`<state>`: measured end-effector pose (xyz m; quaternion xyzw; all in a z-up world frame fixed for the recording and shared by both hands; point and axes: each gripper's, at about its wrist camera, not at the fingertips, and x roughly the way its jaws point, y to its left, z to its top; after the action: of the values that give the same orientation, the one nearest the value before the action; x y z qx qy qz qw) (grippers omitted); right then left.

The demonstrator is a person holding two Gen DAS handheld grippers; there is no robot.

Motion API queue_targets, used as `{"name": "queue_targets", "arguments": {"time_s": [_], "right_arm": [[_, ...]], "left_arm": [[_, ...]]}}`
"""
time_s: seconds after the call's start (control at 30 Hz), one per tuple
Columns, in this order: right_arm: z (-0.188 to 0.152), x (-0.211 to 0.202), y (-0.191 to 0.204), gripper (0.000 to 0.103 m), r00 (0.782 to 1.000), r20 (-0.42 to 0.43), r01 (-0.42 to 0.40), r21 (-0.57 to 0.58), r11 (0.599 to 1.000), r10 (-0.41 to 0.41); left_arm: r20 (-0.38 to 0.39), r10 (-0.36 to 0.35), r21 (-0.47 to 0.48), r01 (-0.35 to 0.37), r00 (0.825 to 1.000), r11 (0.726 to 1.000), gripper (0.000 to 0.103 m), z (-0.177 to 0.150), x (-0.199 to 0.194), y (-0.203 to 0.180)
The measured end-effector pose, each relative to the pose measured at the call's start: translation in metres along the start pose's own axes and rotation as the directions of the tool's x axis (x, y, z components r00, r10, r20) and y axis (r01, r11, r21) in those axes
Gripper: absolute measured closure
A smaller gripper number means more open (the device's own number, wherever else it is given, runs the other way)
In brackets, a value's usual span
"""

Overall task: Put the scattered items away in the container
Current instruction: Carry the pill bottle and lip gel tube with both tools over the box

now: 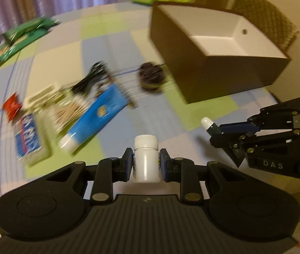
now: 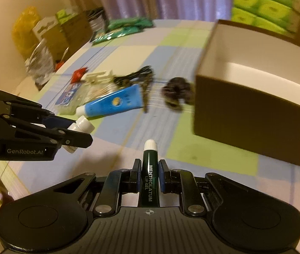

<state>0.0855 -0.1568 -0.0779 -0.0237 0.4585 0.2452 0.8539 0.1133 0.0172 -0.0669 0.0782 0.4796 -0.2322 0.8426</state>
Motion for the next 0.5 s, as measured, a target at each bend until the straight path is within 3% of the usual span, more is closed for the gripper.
{"name": "queue_targets", "arguments": {"time_s": [0.3,0.5], "right_arm": [[-0.008,-0.063,-0.049,0.09,0.997,0.077,0.023,0.052,0.998,-0.027],[0.006,-0.104,-0.084,0.09,0.987,0.157,0.026,0.074,0.997,-0.038]], "left_arm": [[0.062,-0.073,0.083,0.067,0.995,0.994,0.081,0.036,-0.003,-0.07],[0.119,-0.098,0.102,0.086,0.988,0.991,0.081,0.067,-0.004,-0.1]]}}
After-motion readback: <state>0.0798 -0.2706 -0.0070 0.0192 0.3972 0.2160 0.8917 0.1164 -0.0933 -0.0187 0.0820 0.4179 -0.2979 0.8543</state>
